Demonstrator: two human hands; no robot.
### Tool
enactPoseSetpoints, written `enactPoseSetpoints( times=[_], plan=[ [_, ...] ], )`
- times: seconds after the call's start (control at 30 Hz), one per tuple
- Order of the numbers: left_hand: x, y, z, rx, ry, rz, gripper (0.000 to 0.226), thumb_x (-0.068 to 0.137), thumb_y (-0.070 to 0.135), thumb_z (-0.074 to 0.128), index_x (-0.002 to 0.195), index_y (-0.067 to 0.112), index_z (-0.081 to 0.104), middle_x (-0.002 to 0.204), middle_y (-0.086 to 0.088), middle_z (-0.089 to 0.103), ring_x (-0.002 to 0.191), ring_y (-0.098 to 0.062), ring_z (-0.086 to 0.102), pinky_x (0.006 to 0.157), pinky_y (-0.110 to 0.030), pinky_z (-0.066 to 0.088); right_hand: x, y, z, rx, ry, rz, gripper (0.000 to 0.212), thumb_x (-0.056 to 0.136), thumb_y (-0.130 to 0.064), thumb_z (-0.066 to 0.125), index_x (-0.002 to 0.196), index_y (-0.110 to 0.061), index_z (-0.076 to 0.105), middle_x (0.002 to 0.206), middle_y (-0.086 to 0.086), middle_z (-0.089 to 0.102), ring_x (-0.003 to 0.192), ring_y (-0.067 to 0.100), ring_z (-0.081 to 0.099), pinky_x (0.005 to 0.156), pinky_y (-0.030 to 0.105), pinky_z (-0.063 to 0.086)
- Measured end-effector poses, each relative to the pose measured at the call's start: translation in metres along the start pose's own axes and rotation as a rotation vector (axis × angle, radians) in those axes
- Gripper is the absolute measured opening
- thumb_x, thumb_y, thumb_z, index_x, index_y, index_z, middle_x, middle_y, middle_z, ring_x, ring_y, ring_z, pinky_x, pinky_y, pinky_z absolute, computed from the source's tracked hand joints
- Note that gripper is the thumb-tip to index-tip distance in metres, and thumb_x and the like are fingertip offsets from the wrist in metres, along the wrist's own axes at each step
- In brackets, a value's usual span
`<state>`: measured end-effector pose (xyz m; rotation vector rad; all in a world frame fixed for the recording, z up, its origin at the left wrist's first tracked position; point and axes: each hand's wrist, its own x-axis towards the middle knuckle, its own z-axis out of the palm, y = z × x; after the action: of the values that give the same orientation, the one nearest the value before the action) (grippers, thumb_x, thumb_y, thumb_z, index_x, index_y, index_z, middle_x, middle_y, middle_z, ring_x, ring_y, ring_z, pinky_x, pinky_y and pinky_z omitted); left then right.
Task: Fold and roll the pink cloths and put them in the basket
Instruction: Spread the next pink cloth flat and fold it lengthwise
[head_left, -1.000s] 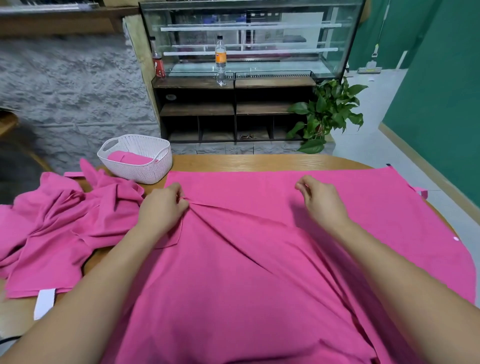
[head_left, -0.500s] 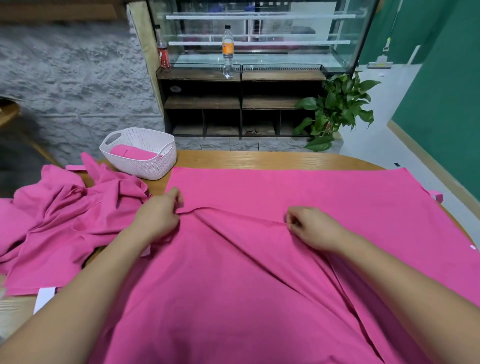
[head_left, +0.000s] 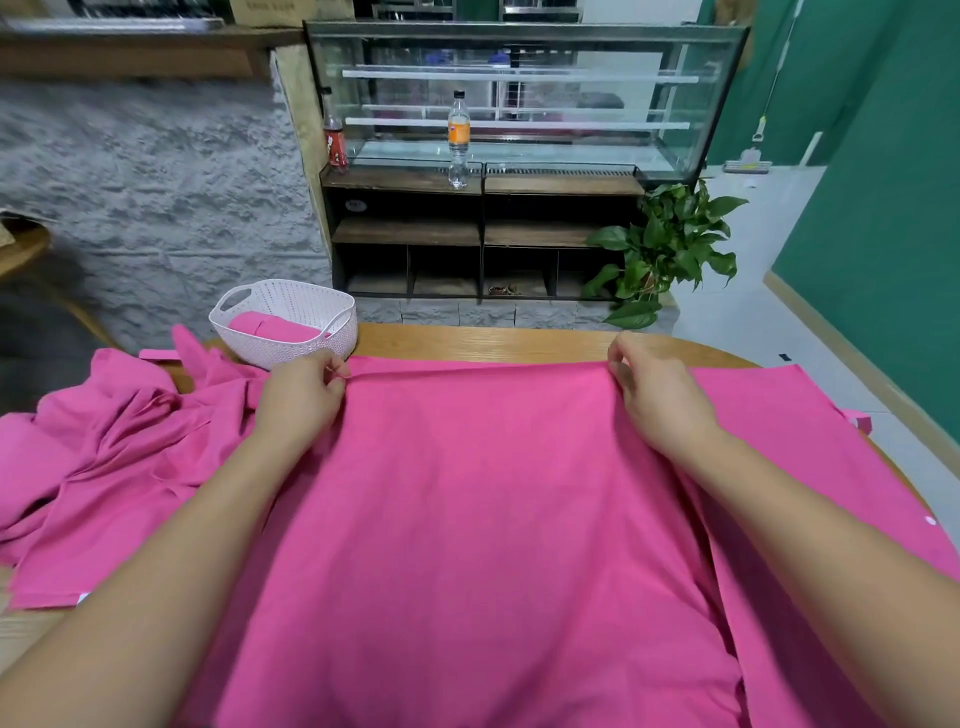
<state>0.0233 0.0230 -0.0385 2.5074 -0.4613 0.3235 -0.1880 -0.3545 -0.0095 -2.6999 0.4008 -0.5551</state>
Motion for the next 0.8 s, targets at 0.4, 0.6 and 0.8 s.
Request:
enactPoseSetpoints(
  times=[0.4, 0.6, 0.8],
  plan=[
    [0.064, 0.002, 0.056, -0.156, 0.121, -0.179, 0.011, 0.094, 0.015, 0.071, 0.105, 0.012, 0.074, 0.100, -0.016, 0.076, 0.099, -0.038, 0.067, 0.081, -0.040, 0.044, 0.080, 0.023, 0.053, -0.254, 0.005, 0.132, 0.013, 0.102, -0.006, 0.043, 0.104, -0.018, 0.038, 0.091, 0.011, 0.053, 0.072, 0.033, 0.045, 0.059, 0.041, 0.034],
    [0.063, -0.010, 0.093, -0.142, 0.118, -0.187, 0.010, 0.095, 0.013, 0.067, 0.101, 0.017, 0.073, 0.098, -0.012, 0.077, 0.096, -0.038, 0.068, 0.083, -0.042, 0.048, 0.074, 0.043, 0.107, -0.208, 0.012, 0.265, 0.011, 0.101, -0.011, 0.048, 0.103, -0.020, 0.041, 0.089, 0.010, 0.052, 0.079, 0.039, 0.060, 0.062, 0.039, 0.038],
    [0.057, -0.023, 0.108, -0.083, 0.174, -0.154, 0.017, 0.094, 0.014, 0.072, 0.110, 0.010, 0.071, 0.100, -0.018, 0.076, 0.094, -0.041, 0.069, 0.081, -0.044, 0.049, 0.063, 0.059, 0.132, -0.179, 0.100, 0.167, 0.006, 0.104, -0.015, 0.047, 0.102, -0.019, 0.043, 0.094, 0.012, 0.058, 0.075, 0.039, 0.061, 0.056, 0.040, 0.039]
  ],
)
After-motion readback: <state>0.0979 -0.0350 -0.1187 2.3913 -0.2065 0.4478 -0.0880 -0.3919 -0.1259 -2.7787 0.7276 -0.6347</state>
